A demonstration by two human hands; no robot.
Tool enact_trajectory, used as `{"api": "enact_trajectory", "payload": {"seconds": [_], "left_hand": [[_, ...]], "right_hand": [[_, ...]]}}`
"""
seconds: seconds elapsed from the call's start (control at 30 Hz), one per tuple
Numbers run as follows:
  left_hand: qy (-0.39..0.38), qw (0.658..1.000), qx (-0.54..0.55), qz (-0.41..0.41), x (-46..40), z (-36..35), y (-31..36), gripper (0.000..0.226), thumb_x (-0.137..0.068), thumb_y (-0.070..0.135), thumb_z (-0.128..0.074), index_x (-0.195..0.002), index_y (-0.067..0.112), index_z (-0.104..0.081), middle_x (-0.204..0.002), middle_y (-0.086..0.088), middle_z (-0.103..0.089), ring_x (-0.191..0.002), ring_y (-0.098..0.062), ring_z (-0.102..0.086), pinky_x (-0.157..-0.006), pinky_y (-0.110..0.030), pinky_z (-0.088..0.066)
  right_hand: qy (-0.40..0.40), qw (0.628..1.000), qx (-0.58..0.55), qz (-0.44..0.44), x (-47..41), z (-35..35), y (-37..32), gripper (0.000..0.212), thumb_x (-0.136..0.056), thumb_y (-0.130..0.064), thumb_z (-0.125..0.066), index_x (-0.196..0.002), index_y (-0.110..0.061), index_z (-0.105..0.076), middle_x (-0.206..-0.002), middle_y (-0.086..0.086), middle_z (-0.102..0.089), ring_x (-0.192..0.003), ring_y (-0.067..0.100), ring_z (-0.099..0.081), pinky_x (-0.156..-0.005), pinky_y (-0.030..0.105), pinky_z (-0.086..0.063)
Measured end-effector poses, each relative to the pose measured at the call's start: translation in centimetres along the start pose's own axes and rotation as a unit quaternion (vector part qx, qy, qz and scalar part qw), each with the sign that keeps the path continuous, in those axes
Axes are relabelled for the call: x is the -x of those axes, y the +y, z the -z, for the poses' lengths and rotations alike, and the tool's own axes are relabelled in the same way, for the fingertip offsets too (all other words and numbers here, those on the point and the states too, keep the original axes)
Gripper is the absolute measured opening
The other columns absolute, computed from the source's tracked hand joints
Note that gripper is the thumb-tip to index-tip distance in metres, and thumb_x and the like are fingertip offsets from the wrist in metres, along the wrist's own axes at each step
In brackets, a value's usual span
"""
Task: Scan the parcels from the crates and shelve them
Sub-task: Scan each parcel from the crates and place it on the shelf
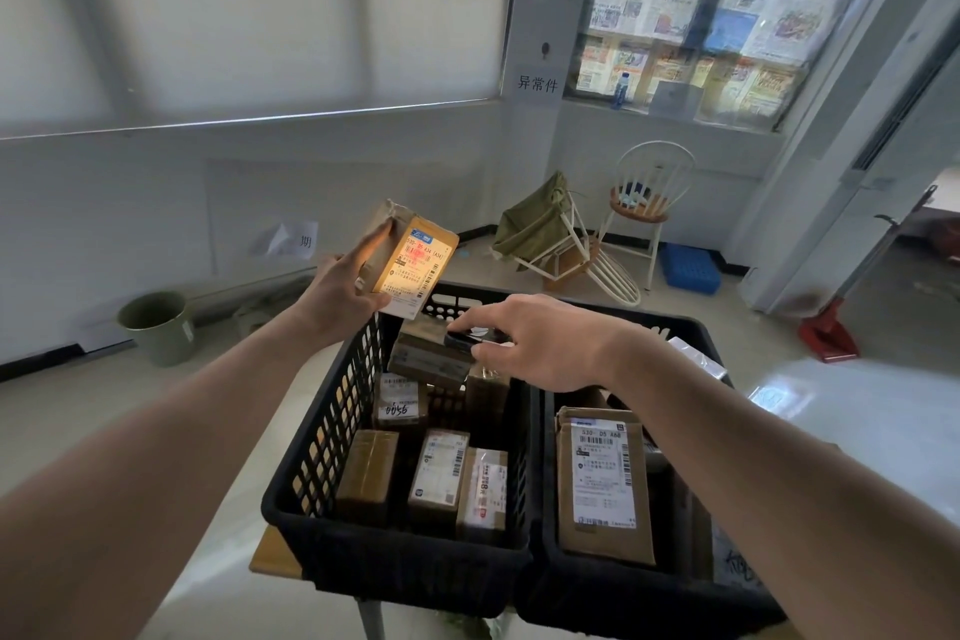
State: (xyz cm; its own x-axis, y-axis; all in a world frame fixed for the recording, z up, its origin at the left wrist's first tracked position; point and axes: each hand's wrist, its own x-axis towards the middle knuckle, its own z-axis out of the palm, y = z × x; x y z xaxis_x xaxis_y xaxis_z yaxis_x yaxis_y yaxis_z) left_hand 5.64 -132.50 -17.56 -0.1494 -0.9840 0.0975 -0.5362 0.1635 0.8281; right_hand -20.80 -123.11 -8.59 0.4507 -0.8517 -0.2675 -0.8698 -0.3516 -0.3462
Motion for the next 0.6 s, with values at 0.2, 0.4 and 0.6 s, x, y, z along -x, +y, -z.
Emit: {"api": "enact_trajectory", "payload": {"seconds": [0.2,0.4,0.6], "left_hand": [[-0.001,1.000,-0.002,0.007,0.1,-0.1,0.1,0.105,-0.095,-0.002,-0.067,-0.148,0.076,-0.020,-0.146,-0.017,-0.035,-0.124,-0.040,-0.058,-0.096,-0.056,-0.060],[-0.011,1.000,-0.020,0.000,0.6,-0.1,0.9,0.100,-0.097,-0.007,-0.062,-0.164,0.050,-0.015,-0.152,-0.023,-0.040,-0.129,-0.041,-0.058,-0.100,-0.058,-0.057],[0.003,1.000,0.010,0.008,0.7,0.2,1.0,0.104,-0.097,-0.005,-0.064,-0.149,0.075,-0.022,-0.143,-0.020,-0.047,-0.119,-0.034,-0.064,-0.098,-0.054,-0.060]], "right_hand": [[0.002,0.996,0.084,-0.023,0.5,0.3,-0.4,0.046,-0.111,-0.045,-0.046,-0.156,-0.050,-0.043,-0.145,0.002,-0.051,-0.133,0.026,-0.051,-0.112,0.046,-0.043],[0.009,0.988,0.149,-0.036,0.5,0.5,-0.7,0.046,-0.110,-0.045,-0.047,-0.154,-0.055,-0.041,-0.143,0.003,-0.051,-0.123,0.031,-0.055,-0.103,0.051,-0.052],[0.003,0.984,0.178,-0.029,0.5,0.6,-1.0,0.045,-0.110,-0.042,-0.050,-0.155,-0.050,-0.045,-0.144,0.002,-0.054,-0.126,0.031,-0.057,-0.104,0.051,-0.052]]}}
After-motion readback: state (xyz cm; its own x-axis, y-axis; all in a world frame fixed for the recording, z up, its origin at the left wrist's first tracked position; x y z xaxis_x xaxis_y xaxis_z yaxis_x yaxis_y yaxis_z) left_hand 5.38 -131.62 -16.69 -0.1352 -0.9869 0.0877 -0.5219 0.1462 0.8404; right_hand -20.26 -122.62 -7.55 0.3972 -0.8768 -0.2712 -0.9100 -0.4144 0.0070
